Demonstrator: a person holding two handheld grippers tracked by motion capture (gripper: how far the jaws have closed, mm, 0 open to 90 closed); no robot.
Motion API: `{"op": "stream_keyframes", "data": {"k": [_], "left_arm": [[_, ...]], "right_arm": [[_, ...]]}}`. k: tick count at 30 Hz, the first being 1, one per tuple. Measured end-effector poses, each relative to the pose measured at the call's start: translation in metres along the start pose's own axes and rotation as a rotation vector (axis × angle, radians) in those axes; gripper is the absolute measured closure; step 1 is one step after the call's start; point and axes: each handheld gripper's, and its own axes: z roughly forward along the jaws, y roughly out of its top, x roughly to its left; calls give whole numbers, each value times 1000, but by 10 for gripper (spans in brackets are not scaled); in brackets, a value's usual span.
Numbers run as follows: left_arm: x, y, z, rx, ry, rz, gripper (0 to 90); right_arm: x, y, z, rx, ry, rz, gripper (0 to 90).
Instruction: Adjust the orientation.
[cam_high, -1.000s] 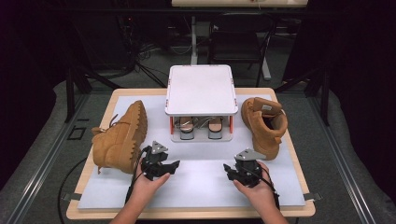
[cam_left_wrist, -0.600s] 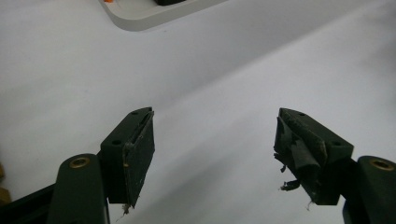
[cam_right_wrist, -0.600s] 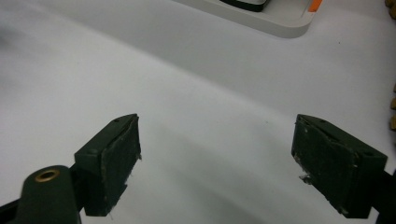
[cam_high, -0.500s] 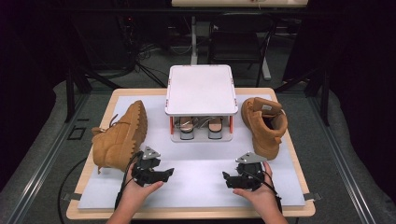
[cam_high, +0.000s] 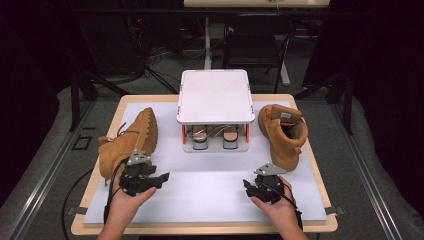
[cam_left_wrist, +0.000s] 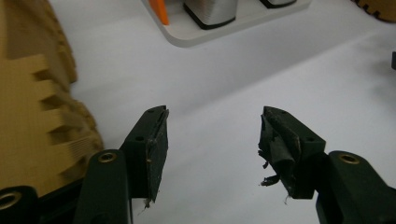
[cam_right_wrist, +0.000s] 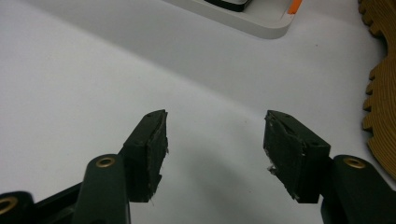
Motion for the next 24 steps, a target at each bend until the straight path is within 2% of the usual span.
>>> {"op": "stream_keyframes", "data": {"k": [6,7,8,15,20,24], "left_arm": [[25,2,-23,-37,30,-65,426],[25,2,-23,-37,30,-65,443],[33,2,-30,-39,40,-82,448],[63,-3,-50,-55,94,-164,452],[78,-8,-58,-39,163,-186,451],[86,-10,-61,-38,187,-207,441]], "right_arm": [[0,-2,-1,1,5,-11,491],[0,-2,-1,2,11,-21,504],[0,-2,0,10,18,-24,506],[0,-3,2,-6,16,-20,504],[0,-3,4,4,17,-26,490],[-2,-3,4,0,9,-19,486]]}}
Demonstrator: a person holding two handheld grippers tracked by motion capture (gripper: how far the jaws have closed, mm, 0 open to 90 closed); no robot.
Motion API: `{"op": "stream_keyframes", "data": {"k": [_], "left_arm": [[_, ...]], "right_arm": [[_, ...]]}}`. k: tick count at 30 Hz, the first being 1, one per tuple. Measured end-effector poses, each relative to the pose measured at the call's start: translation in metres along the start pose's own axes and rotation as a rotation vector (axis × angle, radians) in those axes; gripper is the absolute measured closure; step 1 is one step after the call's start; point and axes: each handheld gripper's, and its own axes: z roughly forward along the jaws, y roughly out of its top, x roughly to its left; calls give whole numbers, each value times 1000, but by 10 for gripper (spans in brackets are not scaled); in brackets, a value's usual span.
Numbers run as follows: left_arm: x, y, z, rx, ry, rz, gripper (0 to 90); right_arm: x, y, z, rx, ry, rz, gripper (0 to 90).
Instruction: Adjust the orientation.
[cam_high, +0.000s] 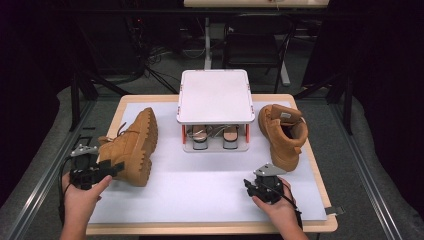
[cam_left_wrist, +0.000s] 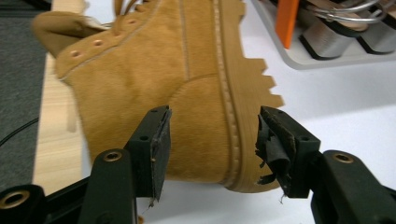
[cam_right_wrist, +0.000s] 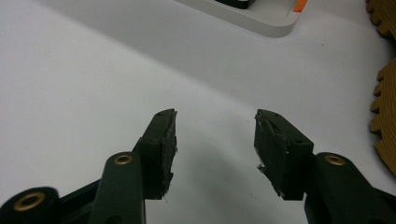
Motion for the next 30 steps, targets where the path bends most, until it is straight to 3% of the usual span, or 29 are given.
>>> {"op": "stream_keyframes", "data": {"k": [6,11,16,23,30], "left_arm": [[6,1,3,9,20,-22,372],[16,14,3,19,27,-56,319],[28,29,8,71,59,-65,297],[40,45,13,111,67,-91,302],[49,44,24,166,67,-124,328]], "right_arm": [[-4,0,-1,-1,3,18,473],[-5,0,-1,5,-3,40,462],[-6,0,-1,-1,-6,50,462],[-7,0,0,15,-11,52,457],[-9,0,0,16,-9,64,457]]}}
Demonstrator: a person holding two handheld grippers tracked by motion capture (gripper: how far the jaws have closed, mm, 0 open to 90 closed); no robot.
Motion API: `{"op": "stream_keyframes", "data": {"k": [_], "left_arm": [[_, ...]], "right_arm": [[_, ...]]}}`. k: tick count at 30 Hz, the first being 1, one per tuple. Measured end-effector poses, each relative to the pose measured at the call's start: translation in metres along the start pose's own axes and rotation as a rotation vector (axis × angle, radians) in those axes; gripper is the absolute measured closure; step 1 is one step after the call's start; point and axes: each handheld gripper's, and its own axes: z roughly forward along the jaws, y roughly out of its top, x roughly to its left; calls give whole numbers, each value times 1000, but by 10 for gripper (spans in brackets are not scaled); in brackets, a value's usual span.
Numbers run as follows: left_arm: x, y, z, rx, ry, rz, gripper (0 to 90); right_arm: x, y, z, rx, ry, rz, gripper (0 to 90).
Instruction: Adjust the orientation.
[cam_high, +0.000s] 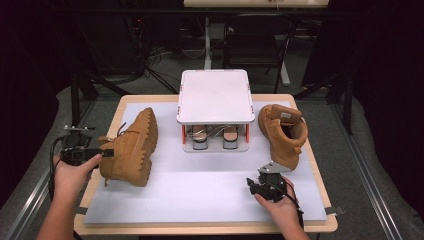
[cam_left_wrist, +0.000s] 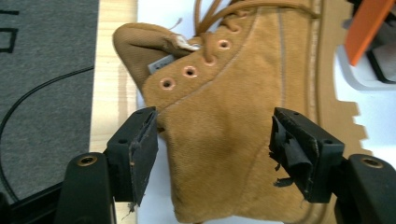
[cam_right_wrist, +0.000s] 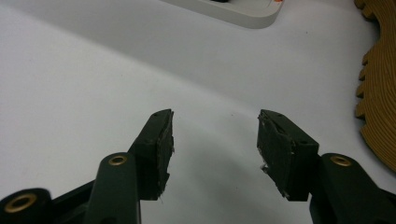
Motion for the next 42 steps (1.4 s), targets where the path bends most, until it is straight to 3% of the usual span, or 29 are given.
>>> {"op": "stream_keyframes", "data": {"k": [4,12,16,29,42], "left_arm": [[4,-1,8,38,-8,-23,328],[8,-2,14,50,-68,-82,328],[8,-2,15,55,-75,-92,333],[-2,3,5,53,-59,-64,408],[-26,12,-13,17,-78,33,540]], "right_arm": [[0,0,0,0,0,-1,457],[0,-1,1,2,2,3,457],[1,-1,1,4,9,4,457],[0,-1,2,3,13,8,456],[1,-1,2,-1,18,11,452]]}}
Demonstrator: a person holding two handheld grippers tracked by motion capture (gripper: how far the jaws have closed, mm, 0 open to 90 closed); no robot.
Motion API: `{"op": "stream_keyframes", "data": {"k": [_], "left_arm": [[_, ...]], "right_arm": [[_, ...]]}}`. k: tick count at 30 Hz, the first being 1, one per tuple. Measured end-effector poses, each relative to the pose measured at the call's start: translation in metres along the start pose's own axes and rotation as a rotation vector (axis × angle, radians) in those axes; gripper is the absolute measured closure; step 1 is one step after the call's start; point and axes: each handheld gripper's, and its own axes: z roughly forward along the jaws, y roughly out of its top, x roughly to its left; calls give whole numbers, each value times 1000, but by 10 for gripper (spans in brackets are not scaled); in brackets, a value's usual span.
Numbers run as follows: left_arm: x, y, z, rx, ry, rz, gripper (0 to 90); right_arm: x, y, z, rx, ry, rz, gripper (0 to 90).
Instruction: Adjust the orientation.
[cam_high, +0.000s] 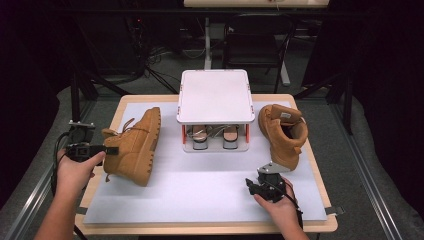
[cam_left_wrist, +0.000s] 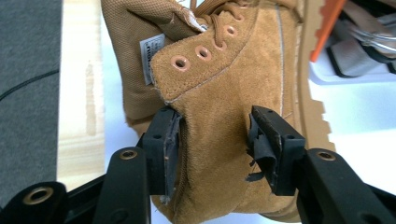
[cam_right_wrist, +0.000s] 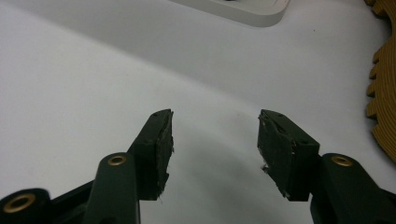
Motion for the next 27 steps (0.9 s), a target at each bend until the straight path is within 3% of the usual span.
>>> {"op": "stream_keyframes", "data": {"k": [1,6,18,27], "left_arm": [[-4,2,0,0,-19,11,545],[-13,7,1,2,-33,23,557],[-22,12,10,6,-92,35,572],[-35,14,14,2,-157,35,652]], "right_arm": [[0,0,0,-1,1,1,451],[-1,0,-1,-6,4,-3,450],[-1,0,0,4,3,0,450],[-1,0,0,2,5,3,450]]}}
